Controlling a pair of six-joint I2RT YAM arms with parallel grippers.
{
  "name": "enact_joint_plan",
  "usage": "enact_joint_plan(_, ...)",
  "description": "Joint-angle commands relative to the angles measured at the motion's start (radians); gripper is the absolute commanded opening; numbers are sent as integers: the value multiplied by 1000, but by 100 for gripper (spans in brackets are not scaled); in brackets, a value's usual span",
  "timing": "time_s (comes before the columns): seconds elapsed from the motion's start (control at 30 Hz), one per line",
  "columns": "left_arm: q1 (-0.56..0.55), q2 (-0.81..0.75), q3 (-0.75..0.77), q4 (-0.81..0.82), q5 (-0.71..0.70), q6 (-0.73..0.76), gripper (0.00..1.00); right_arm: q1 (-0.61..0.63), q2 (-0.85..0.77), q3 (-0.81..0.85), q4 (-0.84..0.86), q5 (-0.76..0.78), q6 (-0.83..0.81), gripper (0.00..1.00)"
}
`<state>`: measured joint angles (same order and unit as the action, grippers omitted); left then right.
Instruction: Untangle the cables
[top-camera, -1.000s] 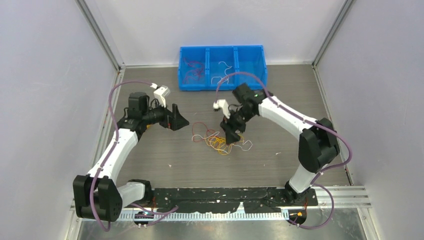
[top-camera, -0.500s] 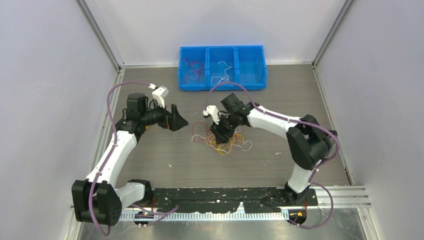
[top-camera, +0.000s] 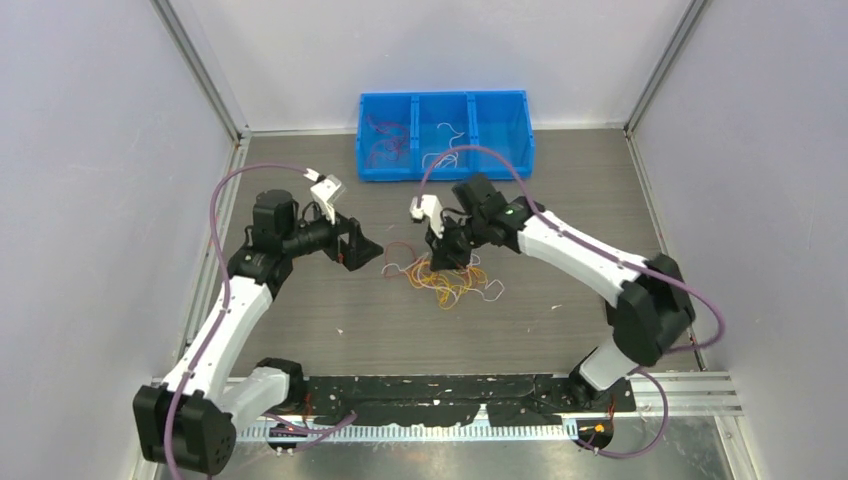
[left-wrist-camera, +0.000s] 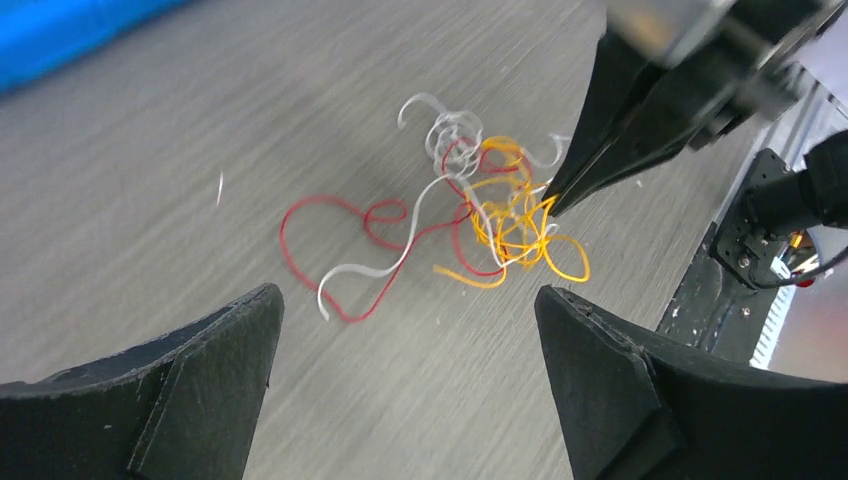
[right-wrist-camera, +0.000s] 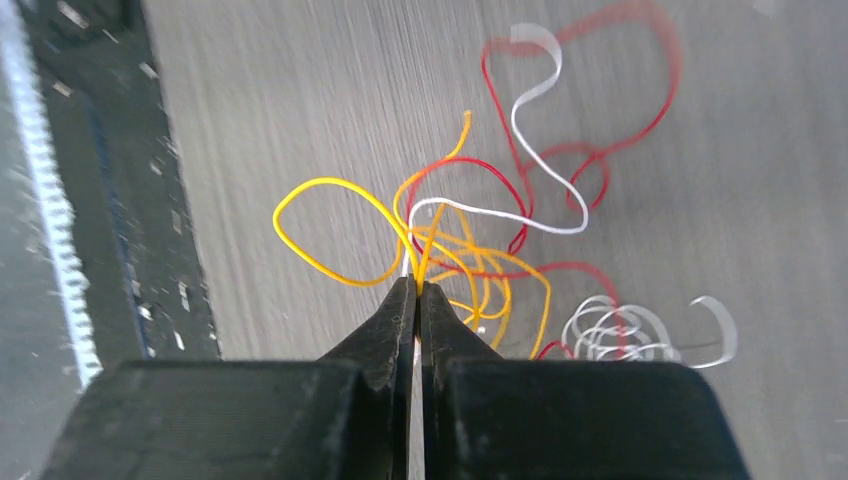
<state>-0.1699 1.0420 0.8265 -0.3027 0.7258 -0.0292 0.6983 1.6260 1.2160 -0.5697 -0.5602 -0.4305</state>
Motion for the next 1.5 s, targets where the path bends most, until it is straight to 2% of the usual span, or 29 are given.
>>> enact_joint_plan(0.0,-66,-90,-28,187,66,73,100,6,-180,127,24,-117,40,5)
enact_joint_plan(0.2,-212,-125,-55,387,14,113,100,5,-226,222,46,-146,81,5)
enact_joint_plan(0.4,-348,-39,-54,580,-98,101,99,6,-255,295,147,-190,185,5)
enact_joint_plan(0.53,-367,54,-35,591,-52,51,74,5,-271,344,188,-187,247,5)
enact_joint_plan(0.63,-361,74,-114,562,-62,73,58,5,-286,411,211,-139,268,5)
enact_joint_plan(0.73,-344,40,-234,561,-99,128,50,-7,-309,480,253,-92,294,6)
enact_joint_plan(0.87,-307,27,-302,499,-94,144,31,-29,-341,532,320,-41,347,5)
enact_joint_plan(0.93,-296,32,-313,465,-88,171,27,-37,-356,545,356,-11,367,5)
enact_joint_plan(1.03,-268,29,-326,471,-87,147,26,-54,-375,552,399,23,394,5)
enact_joint_plan(1.17,-258,10,-288,393,-69,177,24,-68,-392,530,398,23,395,5)
enact_joint_plan(1.23,-247,-26,-274,356,-66,205,26,-71,-406,487,397,17,393,5)
enact_joint_plan(1.27,-241,-48,-266,333,-66,219,34,-72,-410,458,396,-4,393,5)
enact_joint_plan(1.33,-233,-117,-246,294,-74,233,64,-71,-421,404,391,-29,398,5)
enact_joint_plan(1.4,-231,-179,-218,262,-71,239,77,-71,-431,346,390,-56,404,5)
enact_joint_plan(1.47,-231,-231,-178,258,-50,218,81,-71,-438,293,392,-80,414,5)
